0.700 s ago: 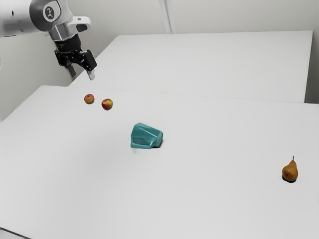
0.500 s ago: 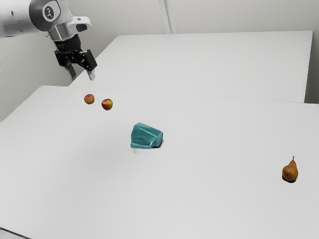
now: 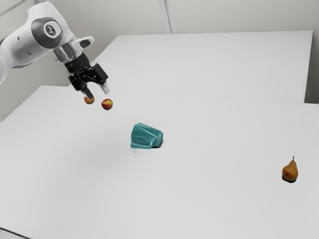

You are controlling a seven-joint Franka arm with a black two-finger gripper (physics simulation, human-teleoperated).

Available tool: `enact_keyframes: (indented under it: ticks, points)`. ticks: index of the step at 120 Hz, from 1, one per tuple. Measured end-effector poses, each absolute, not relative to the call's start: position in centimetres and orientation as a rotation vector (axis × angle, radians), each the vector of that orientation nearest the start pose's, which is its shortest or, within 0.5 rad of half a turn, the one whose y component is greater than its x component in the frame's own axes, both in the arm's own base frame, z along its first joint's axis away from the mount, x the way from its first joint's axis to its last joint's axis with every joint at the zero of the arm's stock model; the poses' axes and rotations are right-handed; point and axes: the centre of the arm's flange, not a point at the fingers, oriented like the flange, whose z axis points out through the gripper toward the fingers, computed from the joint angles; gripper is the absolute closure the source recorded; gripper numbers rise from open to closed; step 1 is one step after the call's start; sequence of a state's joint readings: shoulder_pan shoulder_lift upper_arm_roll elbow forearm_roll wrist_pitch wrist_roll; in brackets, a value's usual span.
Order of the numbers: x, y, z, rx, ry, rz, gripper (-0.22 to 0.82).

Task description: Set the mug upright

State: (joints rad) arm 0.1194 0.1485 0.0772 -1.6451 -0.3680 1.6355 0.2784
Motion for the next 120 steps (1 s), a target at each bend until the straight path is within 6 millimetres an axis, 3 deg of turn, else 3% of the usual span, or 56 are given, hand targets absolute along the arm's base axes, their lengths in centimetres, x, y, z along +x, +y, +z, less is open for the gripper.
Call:
enact_keyframes:
  ticks: [16,24,44,79,91,120]
  points:
    - [60.2,6.8,47.1,-3.584,0.062,0.130,0.00]
    - [60.8,7.4,44.8,-3.603,0.043,0.153,0.00]
    - [62.1,8.4,40.8,-3.680,-0.029,0.135,0.00]
    - [63.3,7.3,33.0,-3.898,-0.061,0.063,0.00]
    - [63.4,6.9,31.2,-3.962,-0.043,0.010,0.00]
    - [63.4,5.9,28.9,-4.048,0.054,-0.104,0.00]
